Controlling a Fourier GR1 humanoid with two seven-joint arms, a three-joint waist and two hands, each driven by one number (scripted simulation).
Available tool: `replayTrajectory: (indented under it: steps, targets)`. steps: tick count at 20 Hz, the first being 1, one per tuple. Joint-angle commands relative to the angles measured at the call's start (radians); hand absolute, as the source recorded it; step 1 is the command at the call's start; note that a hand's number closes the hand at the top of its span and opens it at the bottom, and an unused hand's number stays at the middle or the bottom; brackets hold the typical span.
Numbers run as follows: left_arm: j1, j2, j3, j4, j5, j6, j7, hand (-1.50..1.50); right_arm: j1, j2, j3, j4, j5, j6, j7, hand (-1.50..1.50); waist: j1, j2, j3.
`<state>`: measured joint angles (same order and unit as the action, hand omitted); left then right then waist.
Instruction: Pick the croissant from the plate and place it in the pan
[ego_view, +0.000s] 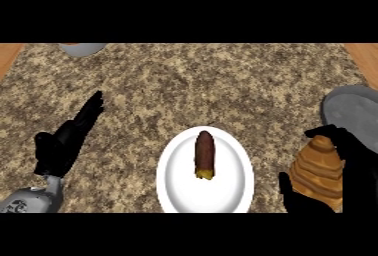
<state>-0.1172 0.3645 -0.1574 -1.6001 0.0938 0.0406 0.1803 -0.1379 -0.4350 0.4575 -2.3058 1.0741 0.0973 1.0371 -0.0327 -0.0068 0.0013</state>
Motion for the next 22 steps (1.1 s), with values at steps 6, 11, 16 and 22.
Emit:
replayTrajectory:
  steps: [6, 11, 16, 22]
  targets:
    - [0.003, -0.019, 0.004, -0.023, -0.023, -0.008, 0.004, 0.0, 0.248, -0.021, -0.368, 0.11, -0.215, -0.316, -0.296, 1.5, 0.025, 0.008, 0.001]
    - [-0.051, -0.032, 0.01, 0.018, -0.019, -0.047, 0.009, 0.0, 0.151, -0.026, -0.49, 0.441, -0.237, -0.427, -0.484, 1.5, 0.036, 0.01, 0.0]
    - [-0.053, -0.083, -0.01, 0.034, -0.07, -0.011, 0.012, 0.0, 0.062, -0.076, -0.618, 0.699, -0.341, -0.488, -0.692, 1.5, 0.037, 0.009, 0.0]
    - [-0.044, -0.122, -0.02, 0.035, -0.103, -0.026, 0.031, 0.0, -0.053, -0.098, -0.693, 0.972, -0.414, -0.488, -0.877, 1.5, 0.037, 0.008, -0.001]
